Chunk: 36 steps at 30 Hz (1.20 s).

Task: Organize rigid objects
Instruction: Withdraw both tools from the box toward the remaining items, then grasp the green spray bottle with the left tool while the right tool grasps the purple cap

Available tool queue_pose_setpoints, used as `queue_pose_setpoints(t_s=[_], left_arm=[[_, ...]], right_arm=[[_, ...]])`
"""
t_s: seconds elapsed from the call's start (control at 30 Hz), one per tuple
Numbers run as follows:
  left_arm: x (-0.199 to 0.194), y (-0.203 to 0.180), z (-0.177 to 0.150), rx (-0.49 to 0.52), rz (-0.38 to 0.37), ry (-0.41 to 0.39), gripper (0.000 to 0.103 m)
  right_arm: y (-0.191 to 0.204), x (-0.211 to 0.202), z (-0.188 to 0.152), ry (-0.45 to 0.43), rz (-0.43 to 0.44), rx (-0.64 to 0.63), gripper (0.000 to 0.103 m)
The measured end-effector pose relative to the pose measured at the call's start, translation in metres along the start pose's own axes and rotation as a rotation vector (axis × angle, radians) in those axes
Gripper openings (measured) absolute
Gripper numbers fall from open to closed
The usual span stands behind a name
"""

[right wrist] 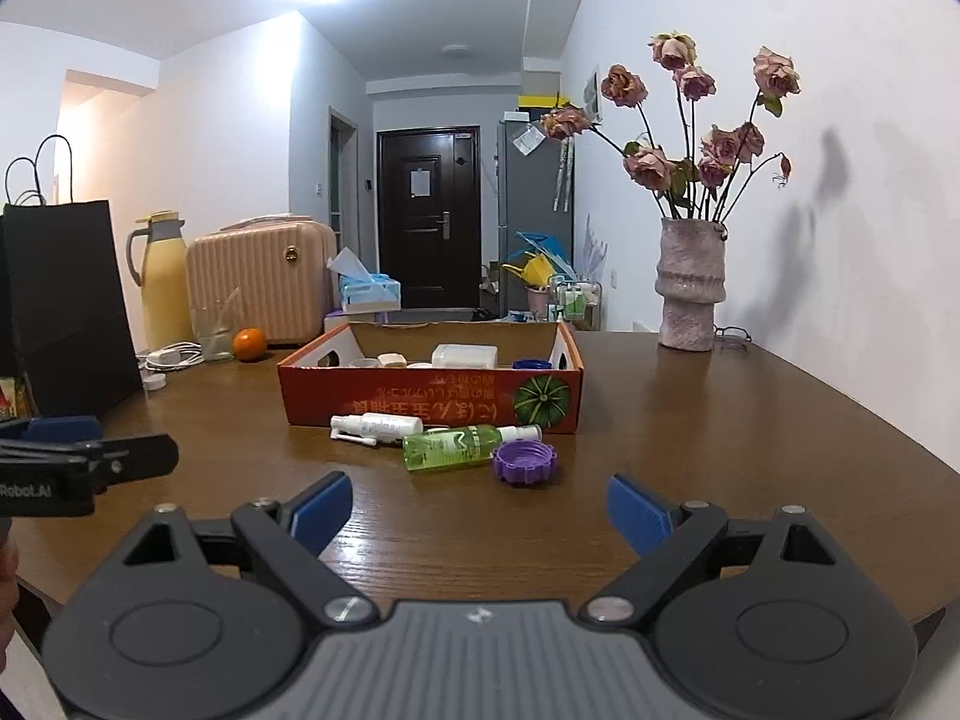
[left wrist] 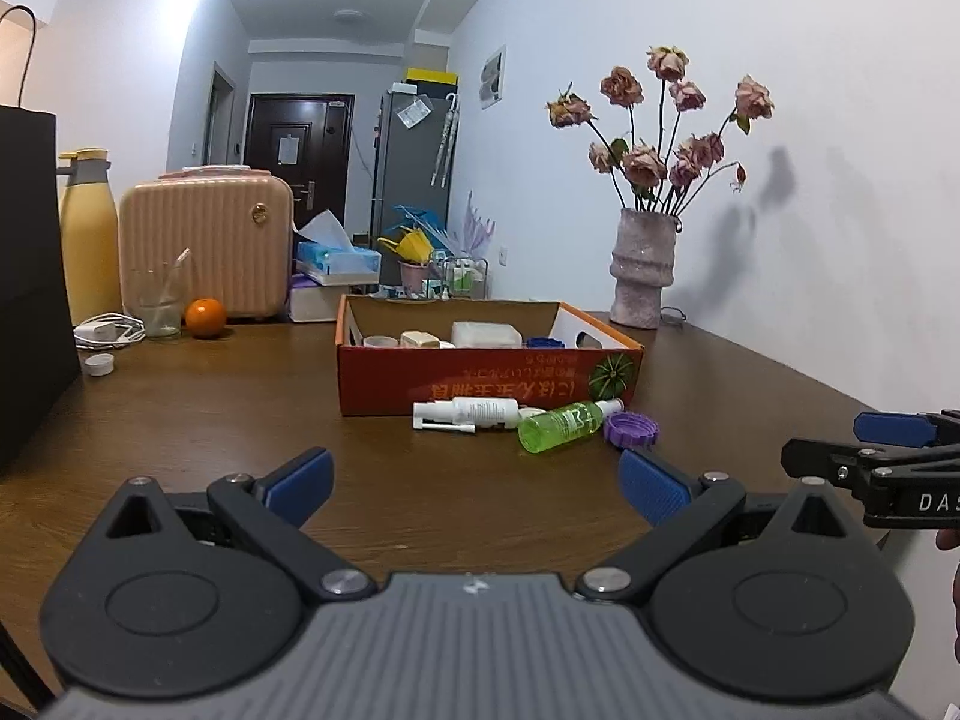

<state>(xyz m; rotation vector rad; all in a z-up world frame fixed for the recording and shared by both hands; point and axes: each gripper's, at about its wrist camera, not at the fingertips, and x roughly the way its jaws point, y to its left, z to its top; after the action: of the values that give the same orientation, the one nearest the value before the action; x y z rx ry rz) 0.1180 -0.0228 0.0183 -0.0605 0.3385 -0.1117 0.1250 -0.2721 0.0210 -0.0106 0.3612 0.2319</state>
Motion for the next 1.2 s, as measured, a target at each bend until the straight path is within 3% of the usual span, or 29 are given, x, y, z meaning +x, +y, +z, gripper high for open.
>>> queue_pose_setpoints(t_s=[0.33,0.7,0.97,1.03,1.07,1.2], left_arm=[[0.054,-0.011,-0.010,0.033,-0.020,0.123,0.103],[0.150,-0.029,0.016,0.107,-0.053,0.200,0.103],[0.223,-0.039,0.032,0.230,-0.131,0.237,0.097],[0.236,-0.042,0.033,0.261,-0.176,0.248,0.095],[0.242,-0.044,0.034,0.273,-0.194,0.257,0.091],[0.266,-0.056,0.033,0.309,-0.251,0.297,0.070]], right_arm=[[-0.011,0.060,-0.014,0.095,-0.021,0.009,0.090],[-0.033,0.161,0.016,0.172,0.011,-0.041,0.087],[-0.048,0.221,0.020,0.254,0.026,-0.022,0.071],[-0.054,0.230,0.016,0.276,0.043,-0.002,0.059],[-0.056,0.233,0.015,0.289,0.052,0.005,0.050],[-0.066,0.234,0.010,0.294,0.065,0.026,0.040]])
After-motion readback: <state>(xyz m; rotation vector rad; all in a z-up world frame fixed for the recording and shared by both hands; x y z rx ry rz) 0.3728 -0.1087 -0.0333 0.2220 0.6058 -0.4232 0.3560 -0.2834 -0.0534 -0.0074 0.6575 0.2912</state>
